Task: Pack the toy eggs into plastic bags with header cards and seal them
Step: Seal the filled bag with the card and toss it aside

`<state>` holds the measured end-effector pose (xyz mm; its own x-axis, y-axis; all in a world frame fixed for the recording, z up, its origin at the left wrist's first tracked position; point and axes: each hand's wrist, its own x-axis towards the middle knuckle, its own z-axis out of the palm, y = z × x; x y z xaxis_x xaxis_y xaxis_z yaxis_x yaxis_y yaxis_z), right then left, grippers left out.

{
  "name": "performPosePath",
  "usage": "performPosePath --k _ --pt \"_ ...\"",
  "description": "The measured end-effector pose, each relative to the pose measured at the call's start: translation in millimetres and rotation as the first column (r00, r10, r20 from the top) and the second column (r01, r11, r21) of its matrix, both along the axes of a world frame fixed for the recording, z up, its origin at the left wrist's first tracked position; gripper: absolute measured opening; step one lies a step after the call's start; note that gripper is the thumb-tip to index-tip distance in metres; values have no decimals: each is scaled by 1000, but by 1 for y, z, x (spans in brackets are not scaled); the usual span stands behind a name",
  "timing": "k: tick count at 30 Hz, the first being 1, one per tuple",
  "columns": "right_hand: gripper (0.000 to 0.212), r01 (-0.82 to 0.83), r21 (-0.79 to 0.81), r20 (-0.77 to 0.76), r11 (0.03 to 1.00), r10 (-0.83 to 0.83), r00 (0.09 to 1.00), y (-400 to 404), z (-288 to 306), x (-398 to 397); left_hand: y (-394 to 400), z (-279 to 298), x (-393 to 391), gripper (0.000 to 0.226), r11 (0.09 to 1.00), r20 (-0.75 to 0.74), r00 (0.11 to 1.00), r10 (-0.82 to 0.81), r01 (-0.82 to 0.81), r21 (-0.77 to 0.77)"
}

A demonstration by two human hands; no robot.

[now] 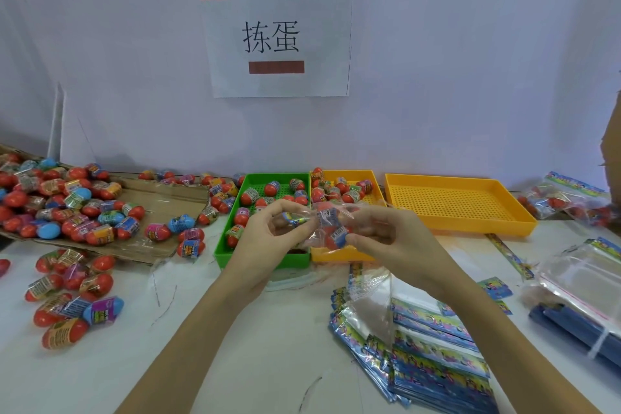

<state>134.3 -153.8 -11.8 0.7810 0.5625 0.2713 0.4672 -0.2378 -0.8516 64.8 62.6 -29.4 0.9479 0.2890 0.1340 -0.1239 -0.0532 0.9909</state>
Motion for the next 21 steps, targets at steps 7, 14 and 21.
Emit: performPosePath --k 7,14,21 --pt "12 73 112 -95 991 -62 993 1 -2 0 -3 2 0 41 956 -33 988 -149 136 -259" --pt "33 -19 50 -154 999 26 988 5 -3 -4 -3 -4 2 41 978 -31 997 -69 62 -200" --pt "25 69 207 -211 976 -24 977 5 1 -10 -3 0 3 63 919 -37 989 -145 120 -374"
